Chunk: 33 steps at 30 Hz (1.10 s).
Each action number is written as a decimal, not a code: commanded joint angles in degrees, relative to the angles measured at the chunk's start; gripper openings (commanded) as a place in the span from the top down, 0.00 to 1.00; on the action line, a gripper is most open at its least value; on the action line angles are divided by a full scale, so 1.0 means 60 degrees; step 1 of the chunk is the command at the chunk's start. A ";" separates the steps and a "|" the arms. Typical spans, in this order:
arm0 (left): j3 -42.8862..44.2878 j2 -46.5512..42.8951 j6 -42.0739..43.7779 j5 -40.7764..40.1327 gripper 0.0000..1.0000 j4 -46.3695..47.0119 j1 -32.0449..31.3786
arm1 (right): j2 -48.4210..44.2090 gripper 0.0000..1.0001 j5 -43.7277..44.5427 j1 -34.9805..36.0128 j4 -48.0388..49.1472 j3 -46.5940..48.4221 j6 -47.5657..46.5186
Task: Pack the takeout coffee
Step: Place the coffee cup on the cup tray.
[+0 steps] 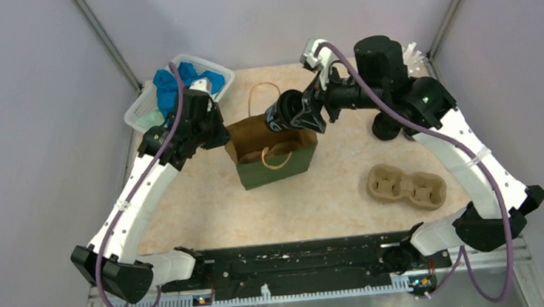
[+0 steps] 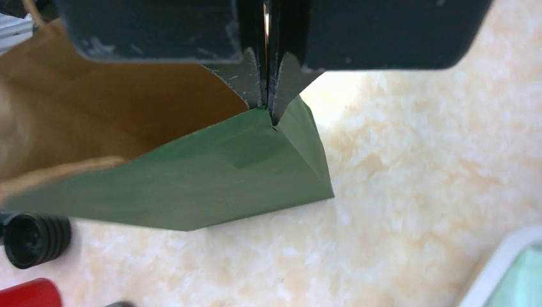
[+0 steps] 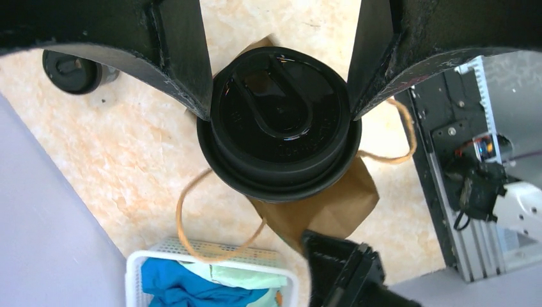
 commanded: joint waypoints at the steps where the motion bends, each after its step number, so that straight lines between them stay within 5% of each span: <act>1: -0.0843 -0.0924 0.1786 0.0466 1.00 0.3126 -0.0017 | 0.0009 0.77 -0.0502 0.0382 0.0076 0.0370 -0.1625; 5: -0.1968 -0.1756 0.2248 0.0522 1.00 0.4664 -0.0017 | 0.0163 0.80 -0.0039 0.1031 -0.0279 0.0543 -0.2287; 15: -0.3547 -0.2526 0.2132 0.0713 1.00 0.5710 -0.0017 | -0.0578 0.79 0.2182 0.3383 -0.0972 -0.0310 -0.2246; 23: -0.3693 -0.2721 0.2190 0.0854 1.00 0.5558 -0.0017 | -0.1586 0.80 0.2855 0.3728 -0.1518 -0.1182 -0.1498; 33: -0.3824 -0.2870 0.2246 0.1333 1.00 0.5487 -0.0016 | 0.0002 0.83 0.4426 0.4277 -0.0418 -0.1339 -0.2327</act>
